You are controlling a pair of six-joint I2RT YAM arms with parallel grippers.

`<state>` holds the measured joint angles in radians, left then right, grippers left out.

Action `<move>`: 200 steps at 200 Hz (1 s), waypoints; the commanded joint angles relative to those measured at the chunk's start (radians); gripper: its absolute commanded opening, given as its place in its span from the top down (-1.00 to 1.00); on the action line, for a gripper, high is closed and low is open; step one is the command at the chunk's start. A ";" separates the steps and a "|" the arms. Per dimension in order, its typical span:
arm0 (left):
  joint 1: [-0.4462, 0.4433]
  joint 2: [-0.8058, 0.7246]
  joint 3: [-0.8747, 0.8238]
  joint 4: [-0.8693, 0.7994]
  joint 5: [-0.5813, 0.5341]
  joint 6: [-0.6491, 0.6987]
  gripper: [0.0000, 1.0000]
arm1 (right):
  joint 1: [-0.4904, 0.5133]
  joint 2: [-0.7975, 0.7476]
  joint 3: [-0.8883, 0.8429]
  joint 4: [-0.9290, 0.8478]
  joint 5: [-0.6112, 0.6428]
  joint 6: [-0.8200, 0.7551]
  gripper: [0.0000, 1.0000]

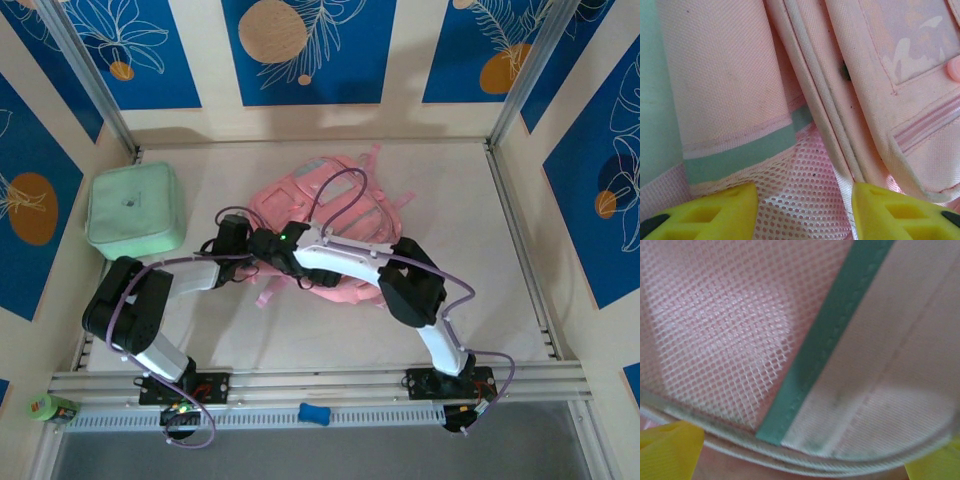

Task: Pack the student bag
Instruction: Zip the student bag at the center of the table.

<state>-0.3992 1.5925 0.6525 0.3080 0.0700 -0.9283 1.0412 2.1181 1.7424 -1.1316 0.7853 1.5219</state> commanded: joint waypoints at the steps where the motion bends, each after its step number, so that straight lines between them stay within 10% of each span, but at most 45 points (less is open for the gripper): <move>1: 0.004 0.041 -0.028 0.017 0.013 -0.045 -0.04 | -0.010 0.070 0.069 -0.112 0.028 0.084 -0.99; 107: 0.003 -0.009 -0.025 -0.096 -0.070 -0.008 -0.04 | 0.066 -0.208 -0.271 -0.166 0.088 0.066 -0.97; 200: -0.081 -0.098 0.004 -0.150 -0.079 -0.021 -0.04 | 0.049 -0.387 -0.421 0.351 -0.097 -0.725 -0.33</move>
<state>-0.4442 1.5246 0.6422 0.2096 0.0082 -0.9600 1.1049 1.7893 1.3579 -0.9070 0.7532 1.0317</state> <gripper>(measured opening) 0.520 0.718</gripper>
